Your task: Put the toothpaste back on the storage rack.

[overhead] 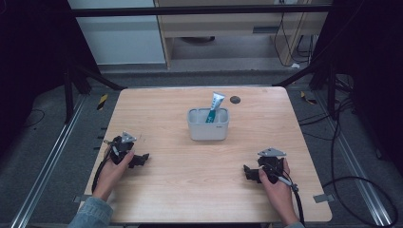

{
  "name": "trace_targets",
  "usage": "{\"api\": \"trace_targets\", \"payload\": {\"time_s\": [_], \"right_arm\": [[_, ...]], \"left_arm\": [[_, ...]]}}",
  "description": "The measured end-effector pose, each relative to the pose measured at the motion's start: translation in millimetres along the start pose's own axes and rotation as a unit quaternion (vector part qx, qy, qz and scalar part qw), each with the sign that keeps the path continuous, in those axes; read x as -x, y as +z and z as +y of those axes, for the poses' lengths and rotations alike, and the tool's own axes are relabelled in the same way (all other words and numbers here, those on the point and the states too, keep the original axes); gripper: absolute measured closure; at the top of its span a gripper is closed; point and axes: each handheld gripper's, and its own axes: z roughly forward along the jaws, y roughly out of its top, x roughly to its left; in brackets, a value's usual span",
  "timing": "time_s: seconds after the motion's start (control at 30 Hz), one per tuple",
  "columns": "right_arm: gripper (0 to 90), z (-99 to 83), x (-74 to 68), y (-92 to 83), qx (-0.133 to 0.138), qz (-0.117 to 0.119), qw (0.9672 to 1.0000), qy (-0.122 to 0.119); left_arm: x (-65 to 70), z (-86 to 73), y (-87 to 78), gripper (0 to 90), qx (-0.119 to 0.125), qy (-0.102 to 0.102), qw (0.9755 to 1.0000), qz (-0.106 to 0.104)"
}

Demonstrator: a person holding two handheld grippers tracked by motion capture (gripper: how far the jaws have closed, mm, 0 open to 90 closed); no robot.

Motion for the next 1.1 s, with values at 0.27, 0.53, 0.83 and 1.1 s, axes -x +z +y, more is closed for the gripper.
{"api": "trace_targets", "payload": {"time_s": [0.27, 0.53, 0.83, 1.1], "right_arm": [[0.5, 0.0, 0.0, 0.0, 0.0, 0.0, 1.0, 0.0], [0.5, 0.0, 0.0, 0.0, 0.0, 0.0, 1.0, 0.0], [0.5, 0.0, 0.0, 0.0, 0.0, 0.0, 1.0, 0.0], [0.6, 0.0, -0.1, 0.0, 0.0, 0.0, 1.0, 0.0]], "left_arm": [[-1.8, -3.6, 4.4, 3.7, 0.003, -0.007, 1.0, -0.003], [-3.0, -5.9, 6.3, 3.2, 0.013, -0.018, 0.9997, -0.011], [-3.2, -9.4, 9.1, 0.7, 0.03, -0.026, 0.9991, -0.015], [-3.2, -10.7, 9.6, 0.0, 0.035, -0.025, 0.9989, -0.017]]}}
